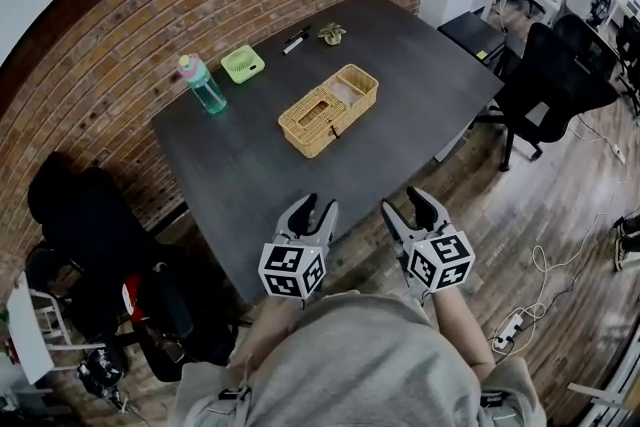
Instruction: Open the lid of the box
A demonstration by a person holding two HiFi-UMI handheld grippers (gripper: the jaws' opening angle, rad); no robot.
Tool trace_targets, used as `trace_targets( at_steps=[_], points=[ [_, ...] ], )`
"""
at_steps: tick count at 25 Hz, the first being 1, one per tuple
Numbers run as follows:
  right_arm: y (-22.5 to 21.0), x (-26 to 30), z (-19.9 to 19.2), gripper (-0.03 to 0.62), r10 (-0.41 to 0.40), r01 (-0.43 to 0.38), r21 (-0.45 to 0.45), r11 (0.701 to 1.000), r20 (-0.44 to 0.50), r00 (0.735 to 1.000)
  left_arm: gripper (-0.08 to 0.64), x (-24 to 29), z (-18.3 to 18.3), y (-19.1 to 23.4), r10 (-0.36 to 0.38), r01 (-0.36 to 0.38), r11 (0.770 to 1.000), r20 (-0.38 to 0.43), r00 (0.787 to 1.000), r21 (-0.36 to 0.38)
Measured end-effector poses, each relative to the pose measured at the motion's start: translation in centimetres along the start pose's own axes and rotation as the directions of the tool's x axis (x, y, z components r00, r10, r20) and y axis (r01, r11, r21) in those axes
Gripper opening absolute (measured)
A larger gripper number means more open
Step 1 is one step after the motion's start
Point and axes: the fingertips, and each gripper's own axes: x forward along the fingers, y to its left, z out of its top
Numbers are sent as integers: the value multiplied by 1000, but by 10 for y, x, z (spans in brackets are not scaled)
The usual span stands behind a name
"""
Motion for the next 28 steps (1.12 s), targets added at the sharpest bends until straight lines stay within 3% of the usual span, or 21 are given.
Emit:
trace_targets(
  at_steps=[9,18,28],
  points=[
    [-10,27,2,235,36,-36,8,999,-17,999,161,13,-2,18,64,-64,997,-9,998,-31],
    [-36,82,19,235,130,-131,-20,991,-30,991,161,52,8,41,139,-139,990,1,990,-36],
    [-69,149,50,235,256,-261,-72,963,-81,963,161,92,35,70,285,-282,956,45,957,-78]
  ],
)
